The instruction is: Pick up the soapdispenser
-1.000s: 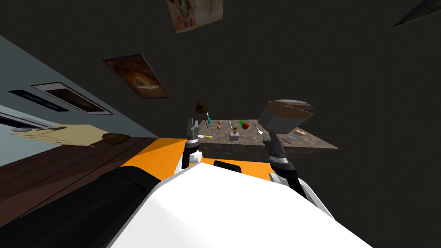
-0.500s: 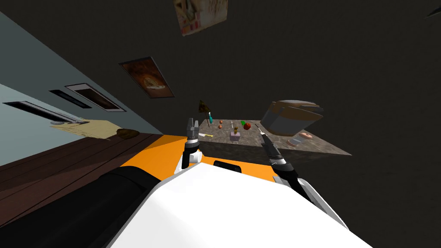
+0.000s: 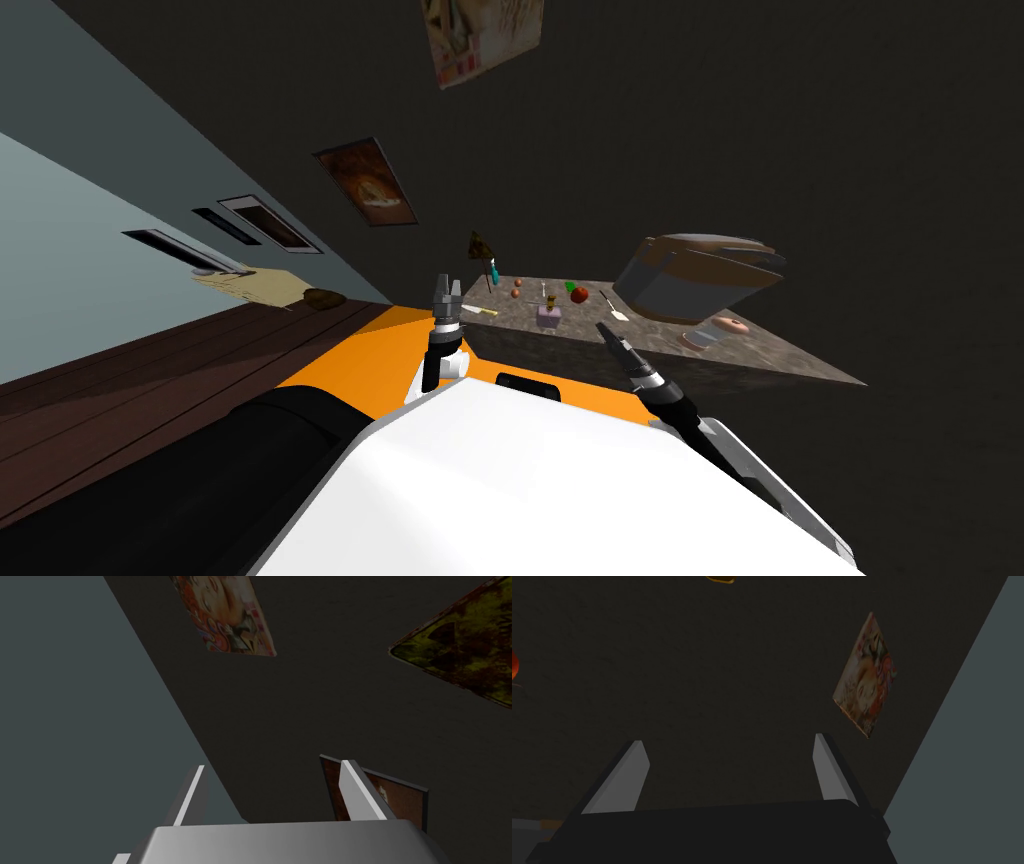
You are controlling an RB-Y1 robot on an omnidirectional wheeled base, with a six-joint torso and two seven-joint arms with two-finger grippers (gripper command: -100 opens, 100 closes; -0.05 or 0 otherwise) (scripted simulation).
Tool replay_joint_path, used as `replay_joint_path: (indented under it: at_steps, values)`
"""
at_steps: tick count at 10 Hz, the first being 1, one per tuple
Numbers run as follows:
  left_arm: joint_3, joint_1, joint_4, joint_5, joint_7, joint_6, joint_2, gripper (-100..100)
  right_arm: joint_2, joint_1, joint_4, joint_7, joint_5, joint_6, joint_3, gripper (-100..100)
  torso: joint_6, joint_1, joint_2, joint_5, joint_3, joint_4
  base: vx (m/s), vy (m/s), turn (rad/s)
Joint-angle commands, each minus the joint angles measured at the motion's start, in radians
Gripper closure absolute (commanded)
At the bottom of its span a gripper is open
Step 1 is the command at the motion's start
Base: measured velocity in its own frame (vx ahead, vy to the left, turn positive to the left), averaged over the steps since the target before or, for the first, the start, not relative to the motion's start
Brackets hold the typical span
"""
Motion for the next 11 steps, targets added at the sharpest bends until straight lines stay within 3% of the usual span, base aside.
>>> replay_joint_path:
  at_steps: [1,6,9,10,11]
  values:
    - [0.0,0.0,0.0,0.0,0.0,0.0,0.0,0,-0.049,-0.004,0.022,0.007,0.017,-0.01,0.006,-100,0.0,0.0,0.0,0.0,0.0,0.0,-0.012,-0.028,0.117]
    - [0.0,0.0,0.0,0.0,0.0,0.0,0.0,0,-0.204,-0.008,0.115,0.034,0.116,-0.049,0.038,-100,0.001,0.0,0.0,0.0,0.0,0.0,-0.016,-0.027,0.165]
    - [0.0,0.0,0.0,0.0,0.0,0.0,0.0,0,-0.297,-0.01,0.145,0.042,0.148,-0.062,0.05,-100,0.0,0.001,0.0,0.0,0.0,0.0,-0.015,-0.023,0.117]
    - [0.0,0.0,0.0,0.0,0.0,0.0,0.0,0,-0.305,-0.01,0.145,0.042,0.148,-0.062,0.05,-100,0.001,0.001,-0.001,0.0,0.0,0.0,-0.004,-0.011,0.004]
    - [0.0,0.0,0.0,0.0,0.0,0.0,0.0,0,-0.345,-0.012,0.174,0.049,0.18,-0.075,0.061,-100,0.001,0.002,-0.001,0.0,-0.001,0.0,-0.007,-0.01,0.198]
